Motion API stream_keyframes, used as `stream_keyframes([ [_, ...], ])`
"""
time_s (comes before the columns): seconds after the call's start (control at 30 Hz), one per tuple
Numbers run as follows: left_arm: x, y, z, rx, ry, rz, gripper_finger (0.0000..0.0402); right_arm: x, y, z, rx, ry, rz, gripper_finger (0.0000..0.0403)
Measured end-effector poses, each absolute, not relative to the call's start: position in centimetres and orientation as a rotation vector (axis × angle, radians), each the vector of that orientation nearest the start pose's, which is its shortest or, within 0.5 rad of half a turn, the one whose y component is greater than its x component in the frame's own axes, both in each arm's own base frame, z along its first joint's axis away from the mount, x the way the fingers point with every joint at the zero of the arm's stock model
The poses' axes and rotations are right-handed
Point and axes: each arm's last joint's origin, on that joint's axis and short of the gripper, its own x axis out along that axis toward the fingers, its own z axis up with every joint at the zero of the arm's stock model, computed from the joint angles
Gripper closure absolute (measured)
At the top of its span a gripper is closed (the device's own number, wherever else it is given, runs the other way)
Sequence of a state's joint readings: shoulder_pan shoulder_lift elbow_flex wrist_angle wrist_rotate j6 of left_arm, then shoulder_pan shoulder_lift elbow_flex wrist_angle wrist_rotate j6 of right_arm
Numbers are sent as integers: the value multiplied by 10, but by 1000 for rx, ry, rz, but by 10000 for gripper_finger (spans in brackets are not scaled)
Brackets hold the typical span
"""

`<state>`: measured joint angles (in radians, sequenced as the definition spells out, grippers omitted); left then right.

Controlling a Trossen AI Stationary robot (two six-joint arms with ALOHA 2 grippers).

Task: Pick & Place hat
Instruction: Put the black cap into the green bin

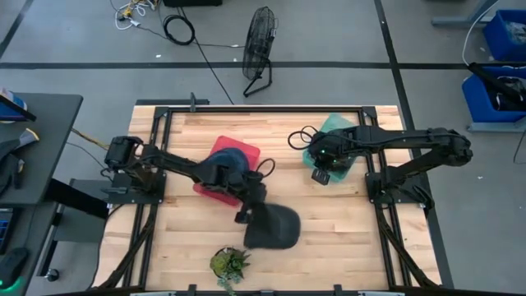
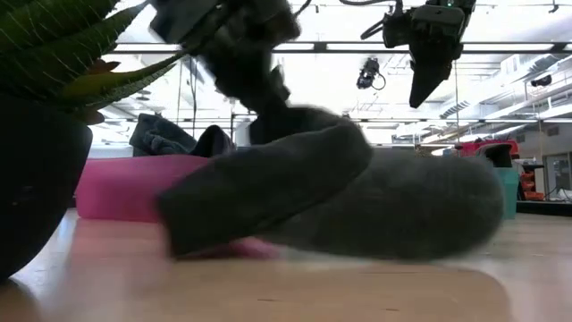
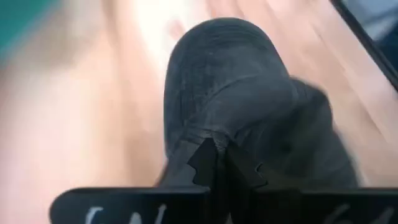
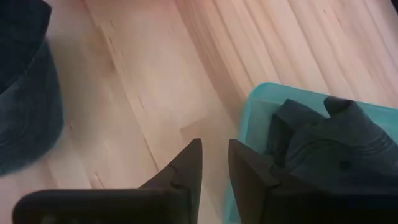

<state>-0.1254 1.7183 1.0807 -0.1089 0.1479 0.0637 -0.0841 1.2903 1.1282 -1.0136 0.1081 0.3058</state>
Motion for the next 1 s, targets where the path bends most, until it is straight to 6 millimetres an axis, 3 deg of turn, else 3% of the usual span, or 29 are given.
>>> stream_keyframes([
  [0.13,370,-38,239,125,740,-126,387,231,-20,286,255,1180,-335,321],
  [0.3,377,-11,267,132,741,115,379,226,-20,285,246,1239,-342,301],
  [0.67,376,48,272,21,719,292,382,242,-23,292,162,1021,-474,223],
  [0.9,377,63,275,-19,671,339,380,272,-12,312,132,670,-432,217],
  [1.0,379,63,278,-21,643,340,381,280,-11,304,38,659,-491,217],
])
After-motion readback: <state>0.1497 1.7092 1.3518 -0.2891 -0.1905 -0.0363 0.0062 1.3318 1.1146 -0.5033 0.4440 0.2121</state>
